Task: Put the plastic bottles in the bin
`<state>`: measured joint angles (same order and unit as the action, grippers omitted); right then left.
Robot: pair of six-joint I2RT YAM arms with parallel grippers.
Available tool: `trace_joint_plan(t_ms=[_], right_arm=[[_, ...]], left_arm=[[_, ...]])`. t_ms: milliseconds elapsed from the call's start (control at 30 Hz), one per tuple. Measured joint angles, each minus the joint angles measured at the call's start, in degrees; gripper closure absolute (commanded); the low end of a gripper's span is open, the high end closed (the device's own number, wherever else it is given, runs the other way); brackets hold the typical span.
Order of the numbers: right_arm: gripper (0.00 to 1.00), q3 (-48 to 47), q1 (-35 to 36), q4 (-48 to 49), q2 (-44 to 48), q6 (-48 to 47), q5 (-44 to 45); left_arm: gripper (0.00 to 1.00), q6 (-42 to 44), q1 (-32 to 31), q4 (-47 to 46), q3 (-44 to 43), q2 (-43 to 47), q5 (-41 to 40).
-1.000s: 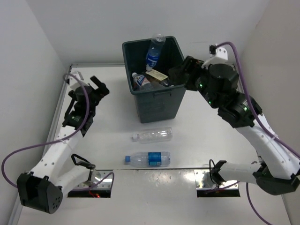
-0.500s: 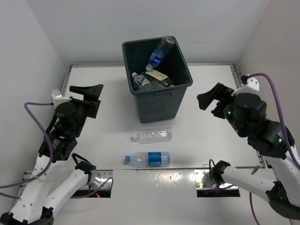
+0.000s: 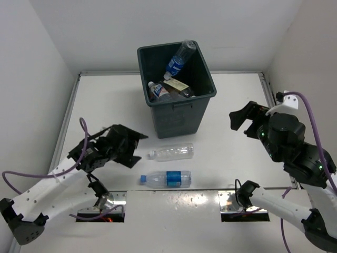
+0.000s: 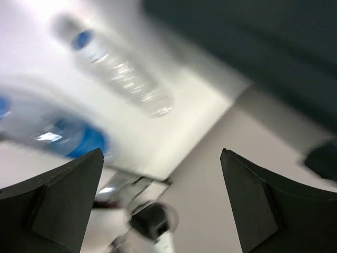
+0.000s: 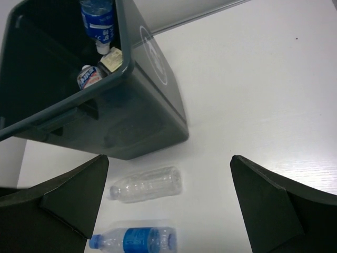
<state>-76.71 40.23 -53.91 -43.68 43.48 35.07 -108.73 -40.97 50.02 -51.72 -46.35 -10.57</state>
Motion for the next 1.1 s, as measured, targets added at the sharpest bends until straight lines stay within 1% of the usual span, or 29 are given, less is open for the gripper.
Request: trace_joint_plan(t_ms=[133, 233, 367, 533, 633, 700, 900, 1100], right_arm=[[0.0, 1.1, 0.0, 0.3, 0.0, -0.3, 1.1], [0.0, 1.5, 0.0, 0.3, 0.1, -0.4, 1.6], [0.0, 3.3, 0.0, 0.0, 0.9, -0.3, 1.5], [0.0, 4.0, 0.0, -0.7, 1.6, -0.3, 0.9], [0.0, 4.0, 0.0, -0.9, 1.7, -0.3, 0.8], [0.0, 4.0, 0.0, -1.4, 1.8, -0.3, 0.7], [0.0, 4.0, 0.0, -3.0, 2.8, -0.3, 0.7], [0.0, 4.0, 0.0, -3.9, 2.9, -0.3, 0.7]], left_arm=[[0.0, -3.0, -6.6, 3.6, 3.7, 0.3, 1.7], [0.0, -4.0, -11.8, 4.3, 5.5, 0.2, 1.6], [0.0, -4.5, -17.0, 3.0, 7.5, -1.0, 1.7], [0.0, -4.7, -25.5, 0.9, 8.2, -8.1, 1.0], [0.0, -4.7, -29.9, -1.5, 9.2, -9.5, -0.8], [0.0, -4.7, -31.3, -3.7, 11.0, -9.3, -2.4], [0.0, -4.7, -32.6, -7.7, 16.8, -9.4, -6.3], [0.0, -4.7, -32.7, -10.9, 18.7, -10.3, -9.7]])
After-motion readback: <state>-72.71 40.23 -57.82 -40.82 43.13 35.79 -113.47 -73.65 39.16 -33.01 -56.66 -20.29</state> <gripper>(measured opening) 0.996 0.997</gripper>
